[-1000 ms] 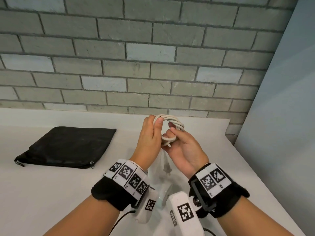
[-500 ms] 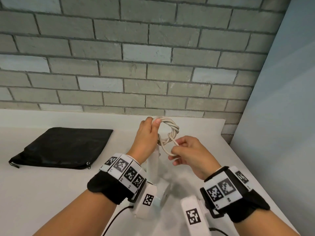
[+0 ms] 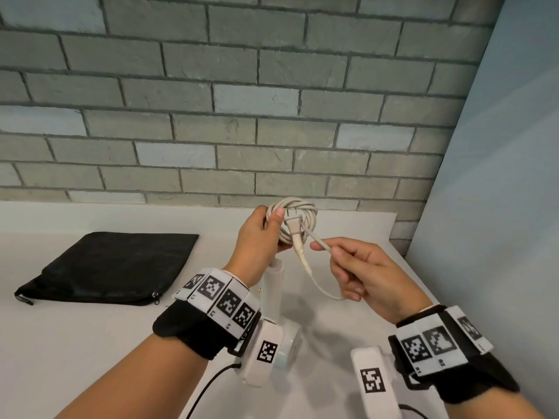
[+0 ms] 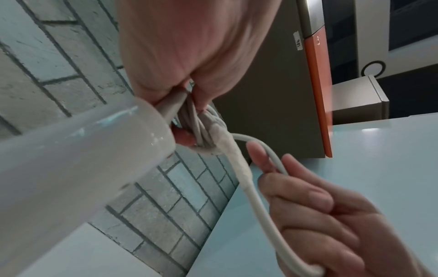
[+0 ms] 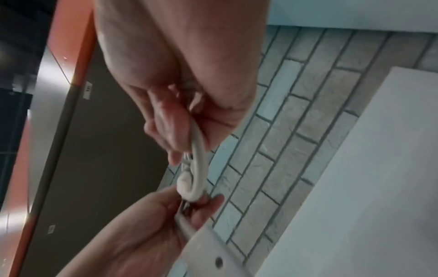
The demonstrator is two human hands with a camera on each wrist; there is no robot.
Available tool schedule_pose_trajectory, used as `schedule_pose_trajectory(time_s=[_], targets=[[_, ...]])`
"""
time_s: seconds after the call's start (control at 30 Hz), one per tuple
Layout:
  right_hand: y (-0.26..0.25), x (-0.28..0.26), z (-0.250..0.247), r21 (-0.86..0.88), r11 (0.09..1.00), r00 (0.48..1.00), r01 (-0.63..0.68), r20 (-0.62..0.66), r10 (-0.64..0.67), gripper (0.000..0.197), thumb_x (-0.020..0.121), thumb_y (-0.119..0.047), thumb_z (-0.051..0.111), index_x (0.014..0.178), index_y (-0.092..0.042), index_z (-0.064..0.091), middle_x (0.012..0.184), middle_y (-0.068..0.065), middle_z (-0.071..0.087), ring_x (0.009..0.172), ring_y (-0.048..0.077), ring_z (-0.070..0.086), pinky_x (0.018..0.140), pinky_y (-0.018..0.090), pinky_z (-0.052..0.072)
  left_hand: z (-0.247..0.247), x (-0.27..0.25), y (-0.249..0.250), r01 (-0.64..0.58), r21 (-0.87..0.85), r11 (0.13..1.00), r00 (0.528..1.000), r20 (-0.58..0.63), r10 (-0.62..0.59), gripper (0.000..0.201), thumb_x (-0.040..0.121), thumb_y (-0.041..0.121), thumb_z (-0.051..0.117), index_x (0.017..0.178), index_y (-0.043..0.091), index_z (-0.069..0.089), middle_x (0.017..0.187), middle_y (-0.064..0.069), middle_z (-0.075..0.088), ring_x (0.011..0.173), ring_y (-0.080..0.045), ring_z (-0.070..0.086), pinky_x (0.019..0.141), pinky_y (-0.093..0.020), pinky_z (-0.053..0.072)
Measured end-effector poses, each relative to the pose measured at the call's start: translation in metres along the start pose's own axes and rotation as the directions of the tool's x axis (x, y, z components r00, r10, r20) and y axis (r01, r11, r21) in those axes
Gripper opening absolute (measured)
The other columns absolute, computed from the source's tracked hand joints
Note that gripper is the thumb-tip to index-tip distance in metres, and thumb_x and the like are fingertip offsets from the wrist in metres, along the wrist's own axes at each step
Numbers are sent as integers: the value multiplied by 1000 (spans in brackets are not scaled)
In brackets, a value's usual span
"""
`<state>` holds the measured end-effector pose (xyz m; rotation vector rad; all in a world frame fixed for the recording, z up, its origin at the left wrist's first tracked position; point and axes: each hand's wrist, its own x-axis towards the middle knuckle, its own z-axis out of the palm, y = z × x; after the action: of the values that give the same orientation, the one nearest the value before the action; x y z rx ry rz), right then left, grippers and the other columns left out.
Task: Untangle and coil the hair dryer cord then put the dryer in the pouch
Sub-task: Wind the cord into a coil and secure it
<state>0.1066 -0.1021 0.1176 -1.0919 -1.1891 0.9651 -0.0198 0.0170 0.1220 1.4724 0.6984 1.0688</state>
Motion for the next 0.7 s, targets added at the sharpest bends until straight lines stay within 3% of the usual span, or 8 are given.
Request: schedule_pose_trajectory(time_s=[0.1,0.27,0.33,0.4,0.47,0.57,0.7], targets=[[-9,-1,-3,37,999,998,33,59,-35,31,83,-24,46,104,-9,64,50,-1,46,33,6,28,36,16,23,2,2,1,18,-80,997,999,29,-16,21,94,25,46,79,11,51,100,-24,63,93,-34,64,80,-42,56],[-3,-5,0,119,989,983,93,149,-110,27,83,-32,48,99,-14,61,51,0,52,39,12,43,44,20,37,2,3,2,12,-123,992,997,74,-2,21,92,21,50,75,9,45,89,-19,53,78,-23,58,72,-27,59],[4,-9,2,241,970,974,31,210,-83,29,83,-37,53,101,-14,54,56,2,54,34,8,40,37,17,32,1,3,1,-10,-114,993,999,49,15,20,91,19,52,75,9,45,89,-20,52,75,-23,59,71,-25,58],[8,-14,5,344,936,967,-72,253,-18,29,85,-38,53,106,-19,51,59,2,52,32,5,32,34,12,25,-1,3,2,-27,-131,991,999,16,29,14,90,18,54,78,12,50,97,-28,54,79,-28,65,77,-31,57],[15,-16,7,243,963,978,-113,200,64,23,90,-35,44,108,-22,51,56,-1,46,35,5,24,35,12,21,-3,4,4,-37,-142,989,999,13,39,10,91,19,53,82,15,54,102,-31,56,76,-26,69,80,-33,57],[30,-14,3,-108,991,996,-73,36,77,22,96,-29,34,103,-20,53,53,-5,33,43,8,20,37,17,19,-5,3,3,-34,-125,992,998,42,40,13,92,22,50,82,14,54,84,-19,62,64,-17,70,78,-33,56],[40,-9,-1,-288,954,993,-84,-105,56,22,96,-19,38,91,-15,59,53,-5,30,47,8,25,40,15,23,-5,-1,7,39,-178,983,995,100,-21,23,94,21,46,75,9,52,64,-8,62,58,-16,68,72,-30,59]])
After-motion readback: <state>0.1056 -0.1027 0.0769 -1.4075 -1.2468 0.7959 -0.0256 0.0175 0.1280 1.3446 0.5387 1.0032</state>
